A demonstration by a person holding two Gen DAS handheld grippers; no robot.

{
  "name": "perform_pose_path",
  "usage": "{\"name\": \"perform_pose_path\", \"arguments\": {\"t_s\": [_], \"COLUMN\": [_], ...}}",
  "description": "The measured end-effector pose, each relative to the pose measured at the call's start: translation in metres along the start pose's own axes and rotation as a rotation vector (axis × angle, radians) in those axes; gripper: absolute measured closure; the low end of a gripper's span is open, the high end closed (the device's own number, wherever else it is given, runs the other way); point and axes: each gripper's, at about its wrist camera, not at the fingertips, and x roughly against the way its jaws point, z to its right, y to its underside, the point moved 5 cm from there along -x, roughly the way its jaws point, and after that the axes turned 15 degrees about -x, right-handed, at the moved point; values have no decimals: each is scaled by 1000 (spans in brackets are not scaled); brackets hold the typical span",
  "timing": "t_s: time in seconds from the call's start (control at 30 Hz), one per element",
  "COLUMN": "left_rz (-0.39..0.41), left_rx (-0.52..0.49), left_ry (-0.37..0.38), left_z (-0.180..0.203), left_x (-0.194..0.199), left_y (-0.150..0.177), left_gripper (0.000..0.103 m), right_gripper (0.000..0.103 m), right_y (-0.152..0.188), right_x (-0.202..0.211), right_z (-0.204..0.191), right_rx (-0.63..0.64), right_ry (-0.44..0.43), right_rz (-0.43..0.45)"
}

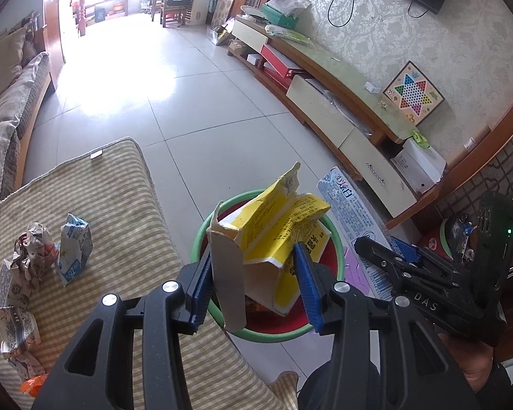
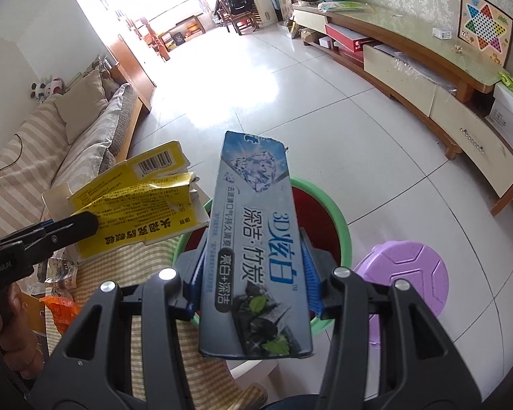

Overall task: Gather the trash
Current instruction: 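Carry the yellow box and toothpaste box over the red bin and release both, then move both open tools back over the table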

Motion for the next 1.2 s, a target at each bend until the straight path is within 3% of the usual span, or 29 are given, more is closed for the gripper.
{"name": "perform_pose_path", "arguments": {"t_s": [0.1,0.17,0.37,0.43,0.77,1.2], "left_rz": [-2,3,20,30,81,126], "left_rx": [10,15,46,61,73,170], "left_ry": [3,3,-22,-50,-113,-187], "left_z": [-1,-1,-14,-20,-43,-103], "left_x": [-1,1,11,17,56,120], "left_y": [-2,-2,2,3,17,80], "left_gripper": [52,41,29,12,8,8], "right_gripper": [54,28,11,5,5,5], "right_y": [-1,-1,0,0,11,39], "right_x": [-4,-3,-1,0,5,25], "right_z": [-2,-5,-14,-17,-40,-114], "right_rx": [8,13,35,39,70,175], "right_ry": [-7,0,1,10,32,-3], "right_rz": [-15,-3,13,17,14,34]}}
